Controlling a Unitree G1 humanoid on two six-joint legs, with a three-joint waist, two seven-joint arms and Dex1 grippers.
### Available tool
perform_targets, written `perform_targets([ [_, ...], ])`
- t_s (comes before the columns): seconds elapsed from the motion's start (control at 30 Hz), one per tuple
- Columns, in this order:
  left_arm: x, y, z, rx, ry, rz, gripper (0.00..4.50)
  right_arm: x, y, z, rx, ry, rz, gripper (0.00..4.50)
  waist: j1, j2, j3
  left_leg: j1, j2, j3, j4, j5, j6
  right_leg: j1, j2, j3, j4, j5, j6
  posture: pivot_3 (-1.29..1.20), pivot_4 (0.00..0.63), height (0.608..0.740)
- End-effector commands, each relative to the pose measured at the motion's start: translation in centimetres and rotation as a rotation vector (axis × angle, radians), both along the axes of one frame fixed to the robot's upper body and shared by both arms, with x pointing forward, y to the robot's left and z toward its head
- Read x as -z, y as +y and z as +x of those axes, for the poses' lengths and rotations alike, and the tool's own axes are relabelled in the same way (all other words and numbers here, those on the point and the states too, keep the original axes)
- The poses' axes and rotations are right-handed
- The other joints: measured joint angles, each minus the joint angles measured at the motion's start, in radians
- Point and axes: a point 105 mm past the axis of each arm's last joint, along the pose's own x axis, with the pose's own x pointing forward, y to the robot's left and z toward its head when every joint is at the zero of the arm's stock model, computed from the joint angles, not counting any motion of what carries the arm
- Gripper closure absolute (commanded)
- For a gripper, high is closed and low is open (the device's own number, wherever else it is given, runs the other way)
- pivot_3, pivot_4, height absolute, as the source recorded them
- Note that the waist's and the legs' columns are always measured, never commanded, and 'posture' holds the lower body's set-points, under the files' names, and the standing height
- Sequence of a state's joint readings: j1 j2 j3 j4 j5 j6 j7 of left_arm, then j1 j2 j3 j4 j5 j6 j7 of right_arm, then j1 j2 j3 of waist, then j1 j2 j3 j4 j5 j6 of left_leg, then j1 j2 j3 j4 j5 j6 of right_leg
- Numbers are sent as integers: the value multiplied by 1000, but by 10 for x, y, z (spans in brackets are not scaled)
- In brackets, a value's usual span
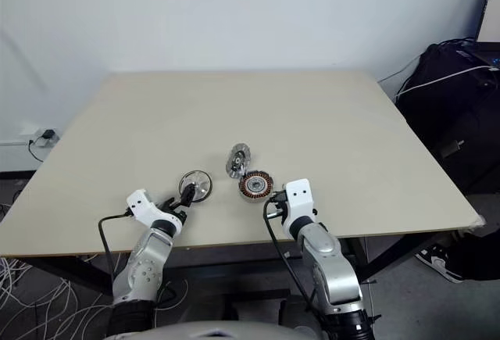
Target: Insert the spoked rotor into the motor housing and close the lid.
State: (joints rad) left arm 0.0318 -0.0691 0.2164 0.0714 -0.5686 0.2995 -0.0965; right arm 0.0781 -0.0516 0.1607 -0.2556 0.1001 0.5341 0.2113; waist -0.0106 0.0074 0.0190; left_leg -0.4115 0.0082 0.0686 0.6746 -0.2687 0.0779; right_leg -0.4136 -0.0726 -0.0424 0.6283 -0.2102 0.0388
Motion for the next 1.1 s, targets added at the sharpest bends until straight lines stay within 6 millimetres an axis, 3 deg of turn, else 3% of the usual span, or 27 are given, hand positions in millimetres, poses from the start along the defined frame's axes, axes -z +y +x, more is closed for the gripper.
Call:
perform_targets([
  [0.03,-14,-17,3,78,-54,-50,0,-19,4,6,-1,-70,23,4458,0,0,0,0,0,0,0,0,0,0,0,0,0,0,0,0,0,740],
  [0.4,-23,-23,3,111,-108,-112,0,-17,4,5,-2,-62,24,4458,-1,0,0,0,0,0,0,0,0,0,-3,0,0,0,0,0,0,740],
  [0.67,-10,-14,3,2,-23,-166,0,-16,2,4,6,-58,25,4458,0,0,0,0,0,0,0,0,0,0,-3,0,0,0,0,0,0,740],
  [0.87,-3,-19,8,-57,21,-372,0,-16,3,5,5,-58,29,4458,0,0,0,0,0,0,0,0,0,0,-3,0,0,0,0,0,0,740],
  [1.1,-4,-29,13,-50,33,-491,0,-17,3,4,8,-60,31,4458,0,0,-1,1,0,0,3,0,0,2,1,0,1,1,1,0,0,740],
])
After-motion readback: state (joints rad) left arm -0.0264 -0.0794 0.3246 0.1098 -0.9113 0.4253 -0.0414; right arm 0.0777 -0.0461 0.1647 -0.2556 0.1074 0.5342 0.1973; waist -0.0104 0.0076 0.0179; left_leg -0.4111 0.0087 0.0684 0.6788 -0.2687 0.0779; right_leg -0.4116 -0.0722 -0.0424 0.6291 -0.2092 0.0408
